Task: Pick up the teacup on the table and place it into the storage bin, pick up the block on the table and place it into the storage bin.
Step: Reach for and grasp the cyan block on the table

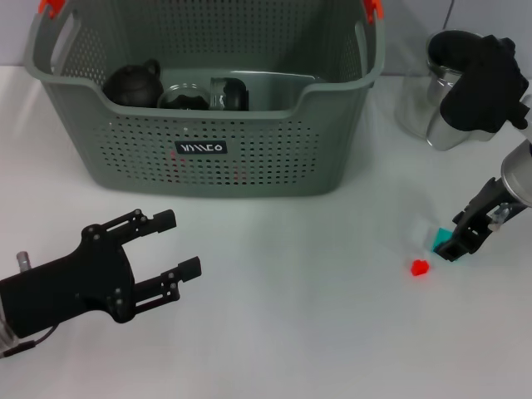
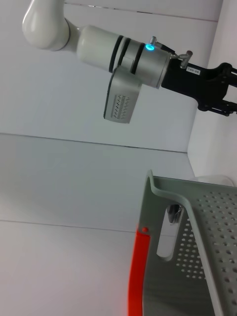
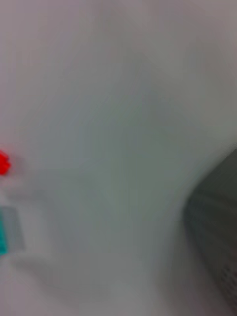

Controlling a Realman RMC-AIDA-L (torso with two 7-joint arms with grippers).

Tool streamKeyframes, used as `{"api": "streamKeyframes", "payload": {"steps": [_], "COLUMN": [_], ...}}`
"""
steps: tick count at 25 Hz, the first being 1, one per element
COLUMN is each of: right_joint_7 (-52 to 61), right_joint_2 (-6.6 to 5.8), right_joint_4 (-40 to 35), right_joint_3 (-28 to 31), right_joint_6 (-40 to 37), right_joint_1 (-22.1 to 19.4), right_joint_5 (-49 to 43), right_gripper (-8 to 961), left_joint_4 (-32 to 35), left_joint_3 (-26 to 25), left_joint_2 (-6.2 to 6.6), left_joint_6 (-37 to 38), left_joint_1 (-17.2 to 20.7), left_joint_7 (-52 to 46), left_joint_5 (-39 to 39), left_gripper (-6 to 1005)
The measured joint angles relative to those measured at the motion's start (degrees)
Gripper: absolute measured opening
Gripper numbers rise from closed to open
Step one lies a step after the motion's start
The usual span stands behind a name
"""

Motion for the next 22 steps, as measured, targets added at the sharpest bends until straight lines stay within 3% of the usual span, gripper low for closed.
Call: {"api": "streamKeyframes", "payload": {"steps": [22], "right_joint_7": [0.02], "right_joint_2": [-0.22], "right_joint_4": [7.13], "right_joint_3": [1.46], "right_joint_6": [3.45], "right_joint_1": [2.59], "right_joint_5": [-0.29], "right_gripper": [595], "left_joint_4": [-0.18], "left_joint_3": [0.00], "left_joint_2": [-0.09], "left_joint_6": [-0.02], "left_joint_1": [0.00], "left_joint_7": [0.00], "left_joint_5": [0.00], "left_gripper": [731]}}
